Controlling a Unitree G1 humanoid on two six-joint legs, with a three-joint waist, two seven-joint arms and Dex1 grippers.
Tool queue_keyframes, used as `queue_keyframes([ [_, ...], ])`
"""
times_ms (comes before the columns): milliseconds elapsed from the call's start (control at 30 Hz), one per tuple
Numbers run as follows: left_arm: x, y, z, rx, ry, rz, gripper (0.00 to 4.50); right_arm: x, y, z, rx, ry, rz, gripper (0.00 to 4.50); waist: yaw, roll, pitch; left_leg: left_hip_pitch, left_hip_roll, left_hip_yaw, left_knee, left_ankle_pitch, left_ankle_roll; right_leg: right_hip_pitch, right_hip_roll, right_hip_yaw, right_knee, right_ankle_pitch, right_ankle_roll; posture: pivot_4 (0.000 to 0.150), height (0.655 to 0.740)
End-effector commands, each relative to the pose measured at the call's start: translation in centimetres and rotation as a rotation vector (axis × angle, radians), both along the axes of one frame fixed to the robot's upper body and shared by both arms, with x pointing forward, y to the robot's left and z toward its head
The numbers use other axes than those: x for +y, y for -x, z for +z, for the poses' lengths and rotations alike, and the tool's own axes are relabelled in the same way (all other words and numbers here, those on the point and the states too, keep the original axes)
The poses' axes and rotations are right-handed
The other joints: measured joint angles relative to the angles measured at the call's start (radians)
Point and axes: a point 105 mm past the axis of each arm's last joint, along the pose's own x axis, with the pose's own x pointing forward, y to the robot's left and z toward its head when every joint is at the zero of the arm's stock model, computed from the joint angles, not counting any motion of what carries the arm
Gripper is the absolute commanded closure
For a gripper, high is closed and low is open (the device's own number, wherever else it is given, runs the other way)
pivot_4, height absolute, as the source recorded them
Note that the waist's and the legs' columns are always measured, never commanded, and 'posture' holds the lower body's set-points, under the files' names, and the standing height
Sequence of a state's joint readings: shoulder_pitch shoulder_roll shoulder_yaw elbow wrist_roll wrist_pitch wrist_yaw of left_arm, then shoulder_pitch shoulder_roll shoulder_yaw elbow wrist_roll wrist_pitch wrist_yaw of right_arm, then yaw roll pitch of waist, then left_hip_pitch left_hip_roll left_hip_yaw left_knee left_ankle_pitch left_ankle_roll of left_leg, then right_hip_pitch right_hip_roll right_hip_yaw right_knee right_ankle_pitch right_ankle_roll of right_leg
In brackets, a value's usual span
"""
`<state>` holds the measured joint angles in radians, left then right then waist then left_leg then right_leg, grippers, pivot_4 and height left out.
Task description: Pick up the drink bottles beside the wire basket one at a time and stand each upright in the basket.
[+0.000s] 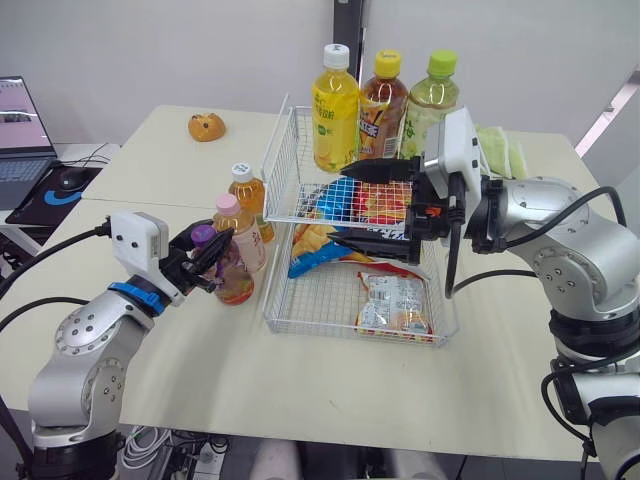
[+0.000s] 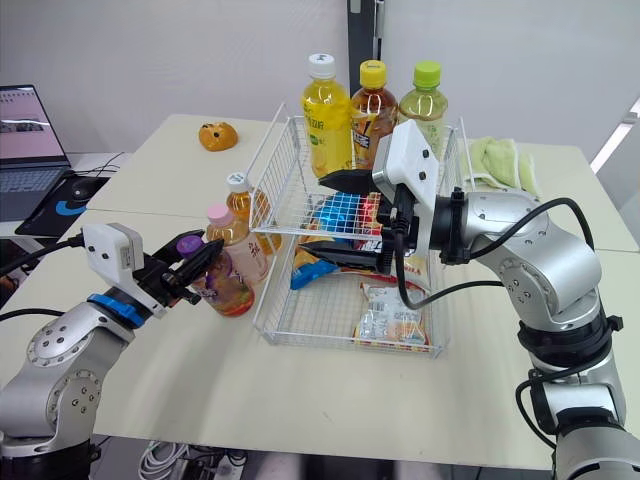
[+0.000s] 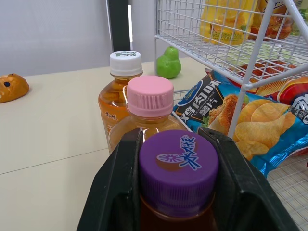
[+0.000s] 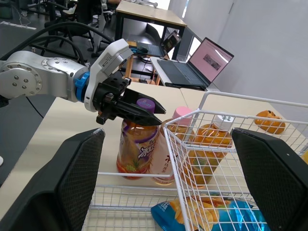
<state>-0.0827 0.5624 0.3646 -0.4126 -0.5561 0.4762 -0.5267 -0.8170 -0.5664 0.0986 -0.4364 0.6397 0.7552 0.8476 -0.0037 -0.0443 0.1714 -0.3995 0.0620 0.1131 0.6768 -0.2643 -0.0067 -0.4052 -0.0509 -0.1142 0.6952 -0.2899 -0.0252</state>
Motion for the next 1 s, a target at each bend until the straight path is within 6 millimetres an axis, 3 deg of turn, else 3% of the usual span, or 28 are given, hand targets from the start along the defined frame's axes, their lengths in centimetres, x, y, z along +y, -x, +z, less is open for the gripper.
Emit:
queue_keyframes([
  [33,0.8,1.1,2.0,-0.051,0.015,-0.024,3.12,-0.1,0.4,1.2,-0.052,-0.024,0.005,0.0,-0.001,0.0,0.0,0.0,0.0,0.0,0.0,0.0,0.0,0.0,0.0,0.0,0.0,0.0,0.0,0.15,0.74],
  [233,3.4,3.7,7.7,-0.055,-0.035,-0.117,3.12,0.0,-0.7,1.5,-0.045,-0.038,0.006,0.0,-0.003,0.001,0.003,-0.002,0.001,0.0,-0.001,0.0,0.0,-0.002,0.0,-0.001,-0.001,0.0,0.0,0.15,0.74],
  [533,3.5,6.5,16.0,-0.041,-0.045,-0.274,3.12,0.6,-1.4,2.0,-0.04,-0.086,0.023,0.0,0.001,0.002,0.004,-0.003,0.0,-0.001,-0.001,0.0,-0.001,-0.001,0.0,-0.003,-0.006,0.0,0.0,0.15,0.74],
  [700,2.0,7.1,20.7,-0.109,-0.007,-0.407,3.12,0.1,-2.3,2.4,-0.071,-0.106,-0.042,0.0,0.002,0.002,0.005,-0.004,0.0,-0.001,-0.002,0.002,-0.005,-0.001,0.0,-0.003,-0.008,0.0,0.001,0.15,0.74],
  [1000,-3.9,4.1,24.5,-0.154,0.002,-0.738,3.12,-1.8,-2.9,2.5,-0.111,-0.119,-0.211,0.0,0.008,0.001,0.006,-0.006,-0.001,-0.001,-0.001,0.002,-0.005,-0.002,0.002,-0.002,-0.007,-0.001,0.001,0.15,0.74],
])
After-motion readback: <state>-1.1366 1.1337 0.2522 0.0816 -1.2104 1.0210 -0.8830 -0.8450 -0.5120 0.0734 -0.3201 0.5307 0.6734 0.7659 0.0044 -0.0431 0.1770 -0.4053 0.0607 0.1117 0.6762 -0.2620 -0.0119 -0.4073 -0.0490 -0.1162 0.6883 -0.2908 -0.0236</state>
